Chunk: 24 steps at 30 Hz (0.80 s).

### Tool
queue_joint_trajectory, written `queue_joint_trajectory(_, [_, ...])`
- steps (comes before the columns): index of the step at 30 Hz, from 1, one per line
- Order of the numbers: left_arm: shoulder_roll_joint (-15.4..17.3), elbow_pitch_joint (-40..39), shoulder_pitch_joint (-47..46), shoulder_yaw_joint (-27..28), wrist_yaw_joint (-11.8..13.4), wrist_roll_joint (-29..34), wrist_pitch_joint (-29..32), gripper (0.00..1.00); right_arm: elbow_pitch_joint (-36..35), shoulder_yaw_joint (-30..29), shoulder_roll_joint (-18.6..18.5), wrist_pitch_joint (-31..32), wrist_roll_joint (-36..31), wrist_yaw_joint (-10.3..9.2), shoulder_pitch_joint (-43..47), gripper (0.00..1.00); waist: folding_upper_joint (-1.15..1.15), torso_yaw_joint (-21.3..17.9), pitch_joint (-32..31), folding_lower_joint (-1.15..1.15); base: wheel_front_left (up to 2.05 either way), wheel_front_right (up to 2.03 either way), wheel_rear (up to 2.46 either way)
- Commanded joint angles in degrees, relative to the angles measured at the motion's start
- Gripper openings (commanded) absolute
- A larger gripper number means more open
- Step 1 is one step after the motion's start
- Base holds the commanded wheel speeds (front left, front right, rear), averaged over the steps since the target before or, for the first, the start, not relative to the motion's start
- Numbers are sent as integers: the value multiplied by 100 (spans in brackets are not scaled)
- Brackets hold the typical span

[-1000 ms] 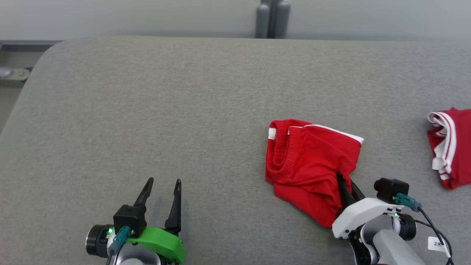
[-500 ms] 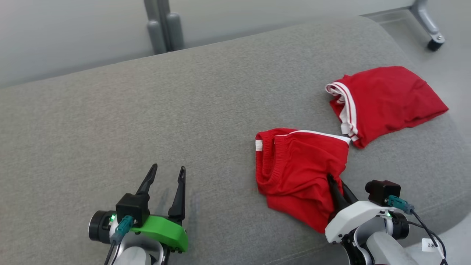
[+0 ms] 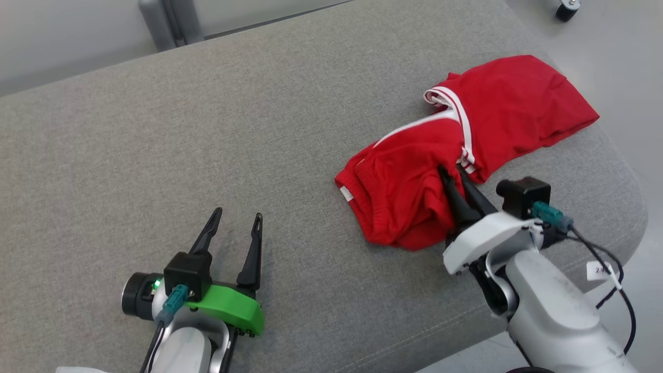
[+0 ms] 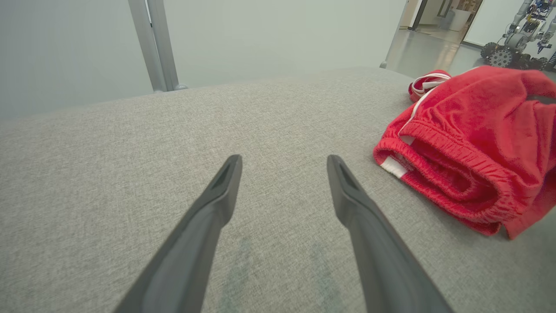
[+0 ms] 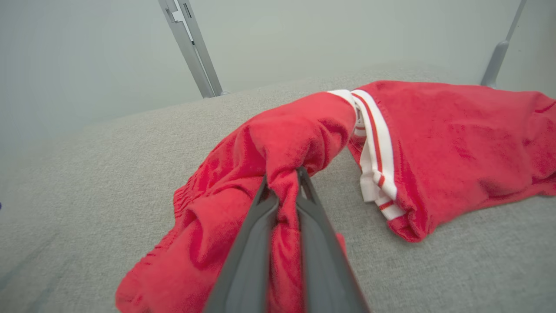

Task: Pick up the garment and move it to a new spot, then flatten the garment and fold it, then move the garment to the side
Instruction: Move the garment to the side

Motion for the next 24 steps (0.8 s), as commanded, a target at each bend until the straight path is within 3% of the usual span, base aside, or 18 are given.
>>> queue_joint_trajectory(1, [31, 3, -87, 24, -18, 63, -12, 100, -45, 99, -92, 2, 0, -5, -245, 0, 0, 42, 154, 0, 0, 0, 0])
queue_joint_trajectory(7, [31, 40, -160, 68, -53, 123, -12, 100, -208, 485, -749, 383, 221, -5, -1215, 0, 0, 234, 335, 0, 0, 0, 0])
queue_joint_trajectory(10, [30, 55, -168, 86, -49, 101, -12, 100, -388, 639, -1322, 784, 478, -6, -1530, 0, 0, 354, 374, 0, 0, 0, 0])
queue_joint_trajectory(12, [30, 53, -163, 100, -60, 119, -12, 100, -430, 734, -1914, 1240, 663, -6, -1745, 0, 0, 481, 405, 0, 0, 0, 0])
queue_joint_trajectory(17, [30, 56, -239, 56, -75, 123, -12, 100, -46, 642, -2681, 1646, 741, -6, -1986, 0, 0, 742, 489, 0, 0, 0, 0])
queue_joint_trajectory(22, [30, 46, -307, 35, -71, 162, -12, 100, 672, 352, -3107, 1583, 461, -8, -2199, 0, 0, 1013, 570, 0, 0, 0, 0])
queue_joint_trajectory(23, [30, 50, -311, 42, -70, 184, -12, 100, 841, 276, -3161, 1540, 324, -8, -2234, 24, 0, 1056, 581, 0, 0, 0, 0])
queue_joint_trajectory(24, [30, 57, -311, 50, -68, 191, -12, 100, 1038, 191, -3213, 1487, 195, -8, -2269, 78, 0, 1098, 590, 0, 0, 0, 0])
